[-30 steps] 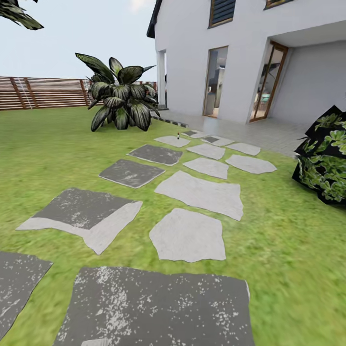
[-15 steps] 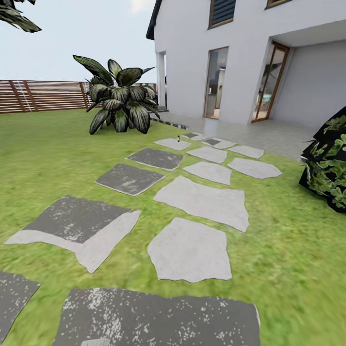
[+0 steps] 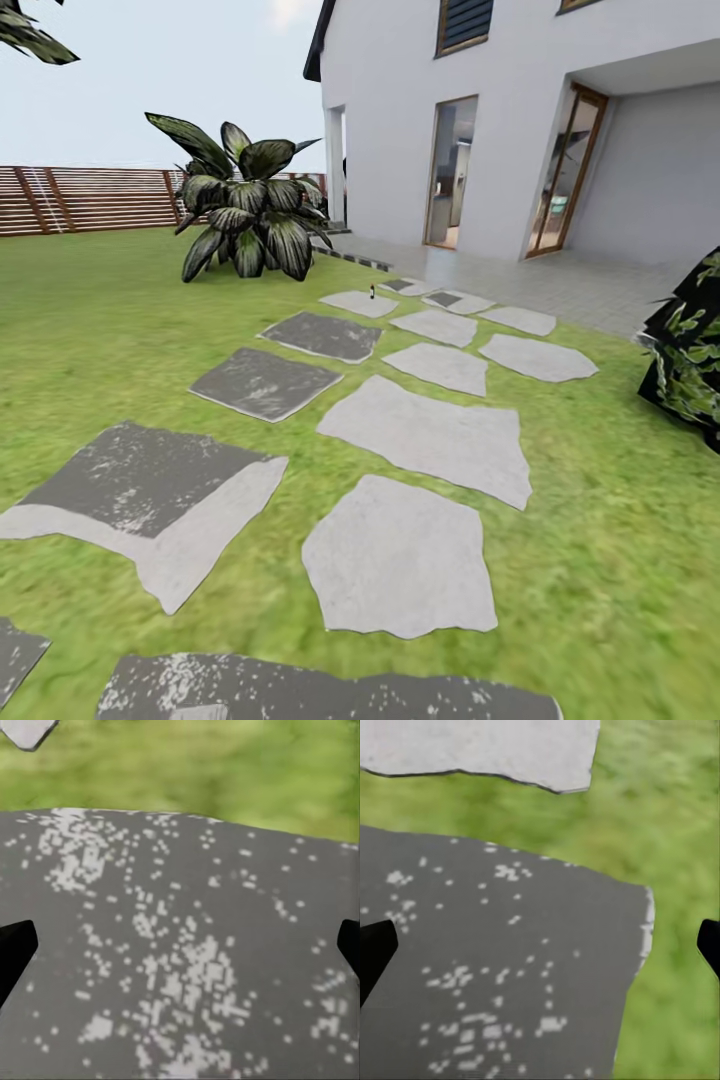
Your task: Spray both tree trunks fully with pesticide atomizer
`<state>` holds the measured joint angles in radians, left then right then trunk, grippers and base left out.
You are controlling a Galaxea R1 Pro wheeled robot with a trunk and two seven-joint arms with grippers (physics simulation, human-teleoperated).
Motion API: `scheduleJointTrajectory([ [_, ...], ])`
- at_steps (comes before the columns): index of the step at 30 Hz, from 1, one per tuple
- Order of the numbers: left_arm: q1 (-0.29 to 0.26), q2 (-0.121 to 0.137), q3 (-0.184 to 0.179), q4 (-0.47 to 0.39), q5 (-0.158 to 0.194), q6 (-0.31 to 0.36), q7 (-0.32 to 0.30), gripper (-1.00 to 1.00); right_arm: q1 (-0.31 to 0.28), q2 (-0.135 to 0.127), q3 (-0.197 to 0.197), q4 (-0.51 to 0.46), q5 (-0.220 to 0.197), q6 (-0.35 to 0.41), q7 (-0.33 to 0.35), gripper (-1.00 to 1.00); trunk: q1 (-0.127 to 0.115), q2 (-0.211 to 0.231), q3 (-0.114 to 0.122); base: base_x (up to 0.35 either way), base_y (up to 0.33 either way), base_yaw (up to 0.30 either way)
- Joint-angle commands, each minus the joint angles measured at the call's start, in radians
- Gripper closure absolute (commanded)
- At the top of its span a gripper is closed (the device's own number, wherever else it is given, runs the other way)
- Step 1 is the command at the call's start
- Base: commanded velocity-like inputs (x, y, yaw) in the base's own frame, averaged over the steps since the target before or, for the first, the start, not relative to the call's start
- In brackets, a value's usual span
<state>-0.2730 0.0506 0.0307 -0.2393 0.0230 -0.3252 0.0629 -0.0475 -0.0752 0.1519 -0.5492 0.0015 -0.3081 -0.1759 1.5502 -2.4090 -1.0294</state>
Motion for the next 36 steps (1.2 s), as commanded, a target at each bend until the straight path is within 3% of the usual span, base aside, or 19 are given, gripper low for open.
scheduleJointTrajectory([
  [1,0.0,0.0,0.0,0.0,0.0,0.0,0.0,-1.0,0.0,0.0,0.0,0.0,0.0,0.0,0.0,-1.0,0.0,0.0,0.0,0.34,0.0,0.0],
  [36,0.0,0.0,0.0,0.0,0.0,0.0,0.0,-1.0,0.0,0.0,0.0,-0.002,0.0,0.0,0.0,-1.0,0.0,0.0,0.0,0.34,0.0,0.0],
])
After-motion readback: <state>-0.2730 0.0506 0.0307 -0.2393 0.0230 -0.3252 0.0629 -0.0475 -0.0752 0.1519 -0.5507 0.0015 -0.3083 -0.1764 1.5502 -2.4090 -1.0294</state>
